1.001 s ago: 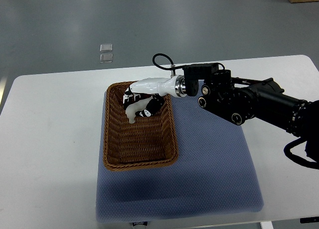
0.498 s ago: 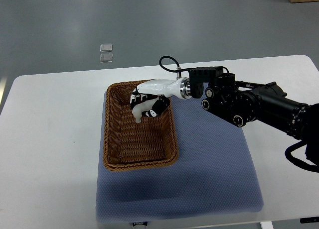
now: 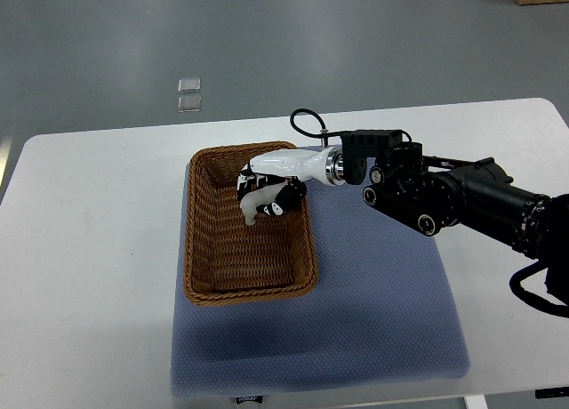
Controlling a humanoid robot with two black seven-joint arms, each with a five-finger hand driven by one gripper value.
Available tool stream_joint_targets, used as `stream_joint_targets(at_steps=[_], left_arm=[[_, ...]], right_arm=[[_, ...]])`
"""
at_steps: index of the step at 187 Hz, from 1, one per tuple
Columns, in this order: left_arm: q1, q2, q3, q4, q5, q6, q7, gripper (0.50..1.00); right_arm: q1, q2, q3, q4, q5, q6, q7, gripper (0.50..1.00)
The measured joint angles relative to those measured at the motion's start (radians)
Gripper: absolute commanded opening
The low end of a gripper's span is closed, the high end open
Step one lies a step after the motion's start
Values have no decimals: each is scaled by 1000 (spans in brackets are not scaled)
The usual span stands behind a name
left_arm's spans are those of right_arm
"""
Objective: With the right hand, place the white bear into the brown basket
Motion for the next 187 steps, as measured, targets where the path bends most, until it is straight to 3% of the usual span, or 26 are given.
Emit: stream_joint_targets(at_steps=[26, 36, 37, 45, 72, 151, 187], left_arm=[[0, 0, 0, 0, 0, 0, 0, 1000], [0, 0, 0, 0, 0, 0, 0, 1000], [0, 0, 0, 0, 0, 0, 0, 1000], [0, 0, 0, 0, 0, 0, 0, 1000], [0, 0, 0, 0, 0, 0, 0, 1000], [0, 0, 0, 0, 0, 0, 0, 1000], [0, 0, 0, 0, 0, 0, 0, 1000]], right_arm=[[-6, 0, 0, 0, 0, 1, 1, 547], [-6, 0, 0, 1, 2, 1, 1, 654], [-6, 0, 0, 1, 2, 1, 1, 686], [-5, 0, 0, 3, 4, 1, 1, 803], [2, 0, 2, 14, 13, 2, 2, 901], [44, 0, 20, 42, 106, 24, 12, 913], [73, -47, 51, 71, 322, 128, 7, 915]])
